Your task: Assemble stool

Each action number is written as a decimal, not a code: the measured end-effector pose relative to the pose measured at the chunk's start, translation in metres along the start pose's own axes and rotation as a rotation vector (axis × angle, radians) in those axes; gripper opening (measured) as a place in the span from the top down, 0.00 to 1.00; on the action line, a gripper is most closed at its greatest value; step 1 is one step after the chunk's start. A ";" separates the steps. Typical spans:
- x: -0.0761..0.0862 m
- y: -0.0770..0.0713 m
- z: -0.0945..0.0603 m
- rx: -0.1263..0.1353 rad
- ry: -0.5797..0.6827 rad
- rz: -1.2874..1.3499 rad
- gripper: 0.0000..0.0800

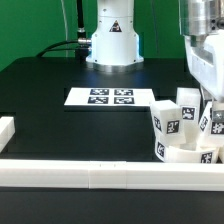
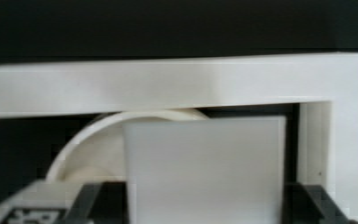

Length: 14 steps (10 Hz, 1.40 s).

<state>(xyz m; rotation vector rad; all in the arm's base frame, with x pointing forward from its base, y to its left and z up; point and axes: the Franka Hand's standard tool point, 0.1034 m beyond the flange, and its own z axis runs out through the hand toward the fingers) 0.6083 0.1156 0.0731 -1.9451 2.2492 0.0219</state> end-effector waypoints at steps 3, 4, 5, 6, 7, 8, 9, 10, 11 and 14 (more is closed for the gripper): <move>-0.003 0.000 0.000 0.017 -0.010 0.255 0.57; -0.005 0.000 0.000 0.029 -0.007 0.310 0.57; -0.005 0.001 0.000 0.032 -0.011 0.346 0.57; -0.004 0.001 0.000 0.033 -0.022 0.382 0.57; -0.004 0.001 0.000 0.034 -0.026 0.388 0.57; -0.003 0.000 0.000 0.035 -0.032 0.413 0.57; -0.003 0.000 0.000 0.035 -0.038 0.432 0.57; -0.003 0.000 0.000 0.036 -0.038 0.430 0.57; -0.002 0.000 0.000 0.035 -0.044 0.446 0.57; -0.004 -0.002 -0.004 0.041 -0.049 0.384 0.26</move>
Offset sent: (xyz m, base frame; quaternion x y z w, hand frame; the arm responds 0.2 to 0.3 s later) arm -0.0071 -0.0008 0.0024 0.0372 0.0321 0.2263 0.9728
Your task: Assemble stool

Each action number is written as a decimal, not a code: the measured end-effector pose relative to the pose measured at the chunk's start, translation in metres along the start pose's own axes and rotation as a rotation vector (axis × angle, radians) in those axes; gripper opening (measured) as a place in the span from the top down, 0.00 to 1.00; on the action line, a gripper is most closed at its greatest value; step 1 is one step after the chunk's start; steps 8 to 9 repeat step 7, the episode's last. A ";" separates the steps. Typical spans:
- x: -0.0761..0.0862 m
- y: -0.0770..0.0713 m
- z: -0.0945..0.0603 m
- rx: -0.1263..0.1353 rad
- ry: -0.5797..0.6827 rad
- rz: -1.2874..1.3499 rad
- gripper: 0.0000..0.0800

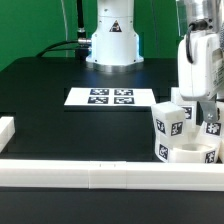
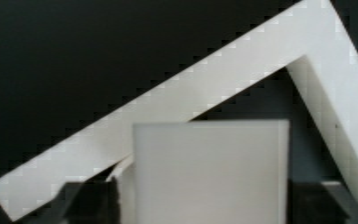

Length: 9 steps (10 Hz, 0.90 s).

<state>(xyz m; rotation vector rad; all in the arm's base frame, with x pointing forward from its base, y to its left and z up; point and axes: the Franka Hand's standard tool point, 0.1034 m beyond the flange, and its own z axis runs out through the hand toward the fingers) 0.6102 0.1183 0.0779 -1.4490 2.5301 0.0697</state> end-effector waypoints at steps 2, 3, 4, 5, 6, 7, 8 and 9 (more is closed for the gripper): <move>-0.004 -0.002 -0.012 0.009 -0.016 -0.048 0.21; -0.007 -0.003 -0.020 0.016 -0.026 -0.057 0.19; -0.011 -0.005 -0.027 0.023 -0.037 -0.064 0.19; -0.010 -0.005 -0.026 0.021 -0.035 -0.064 0.19; -0.010 -0.004 -0.025 0.020 -0.033 -0.064 0.19; -0.010 -0.004 -0.025 0.020 -0.033 -0.065 0.19; -0.010 -0.004 -0.025 0.020 -0.033 -0.065 0.19; -0.010 -0.004 -0.025 0.020 -0.033 -0.065 0.19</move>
Offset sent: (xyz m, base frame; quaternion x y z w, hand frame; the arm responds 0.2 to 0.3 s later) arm -0.0024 0.0025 0.0356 0.0138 -0.0338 -0.0001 0.9993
